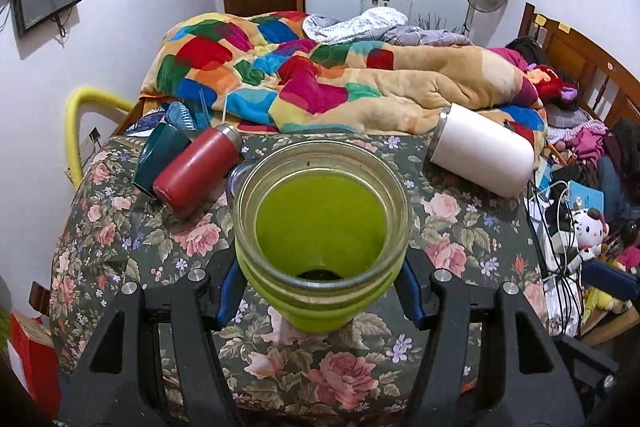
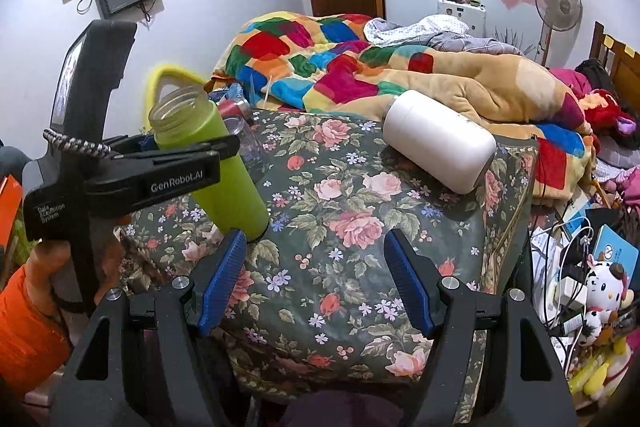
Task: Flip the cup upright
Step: 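Lower the upright bottle onto the bedspread with the left gripper, then open the left gripper and pull it back from the bottle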
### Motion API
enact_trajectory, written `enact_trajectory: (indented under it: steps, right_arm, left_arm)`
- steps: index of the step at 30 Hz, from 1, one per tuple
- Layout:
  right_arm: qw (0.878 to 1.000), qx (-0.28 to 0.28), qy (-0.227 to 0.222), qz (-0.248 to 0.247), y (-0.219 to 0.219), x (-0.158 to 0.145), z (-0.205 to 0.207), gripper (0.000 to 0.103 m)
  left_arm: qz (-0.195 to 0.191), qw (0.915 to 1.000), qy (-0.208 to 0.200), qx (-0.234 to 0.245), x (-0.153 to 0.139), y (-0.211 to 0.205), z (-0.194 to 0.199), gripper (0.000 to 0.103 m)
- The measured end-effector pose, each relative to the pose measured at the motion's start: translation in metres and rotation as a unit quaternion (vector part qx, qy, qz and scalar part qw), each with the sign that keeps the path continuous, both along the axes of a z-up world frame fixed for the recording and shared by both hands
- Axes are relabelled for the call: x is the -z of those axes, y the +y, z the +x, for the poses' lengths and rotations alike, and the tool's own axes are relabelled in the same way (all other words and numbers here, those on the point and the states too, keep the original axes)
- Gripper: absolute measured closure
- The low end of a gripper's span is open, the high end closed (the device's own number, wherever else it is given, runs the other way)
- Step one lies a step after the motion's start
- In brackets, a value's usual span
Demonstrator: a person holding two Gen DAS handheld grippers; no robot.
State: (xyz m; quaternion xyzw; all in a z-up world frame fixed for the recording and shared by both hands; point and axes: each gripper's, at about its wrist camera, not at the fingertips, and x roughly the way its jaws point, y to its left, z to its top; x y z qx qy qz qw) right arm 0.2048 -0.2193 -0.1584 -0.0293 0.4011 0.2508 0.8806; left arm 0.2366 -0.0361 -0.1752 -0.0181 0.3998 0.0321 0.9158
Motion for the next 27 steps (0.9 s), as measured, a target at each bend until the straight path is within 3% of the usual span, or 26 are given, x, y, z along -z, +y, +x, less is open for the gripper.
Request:
enact_trajectory:
  steps: [6, 11, 18, 27]
  right_arm:
    - [1.000, 0.003, -0.012, 0.008, -0.001, -0.011, -0.005, 0.035]
    - [0.999, 0.008, -0.042, 0.021, -0.003, -0.035, -0.020, 0.035]
    - [0.991, 0.021, -0.121, 0.054, -0.006, -0.091, -0.058, 0.035]
    - [0.966, 0.033, -0.233, 0.106, -0.009, -0.153, -0.121, 0.035]
  left_arm:
    - [-0.011, 0.9998, 0.001, 0.016, -0.015, 0.004, -0.012, 0.040]
    - [-0.012, 0.9984, -0.030, 0.047, -0.045, 0.005, -0.046, 0.040]
    - [0.001, 0.9894, -0.132, 0.061, -0.110, 0.008, -0.115, 0.040]
    - [0.003, 0.9643, -0.260, 0.048, -0.173, 0.018, -0.201, 0.033]
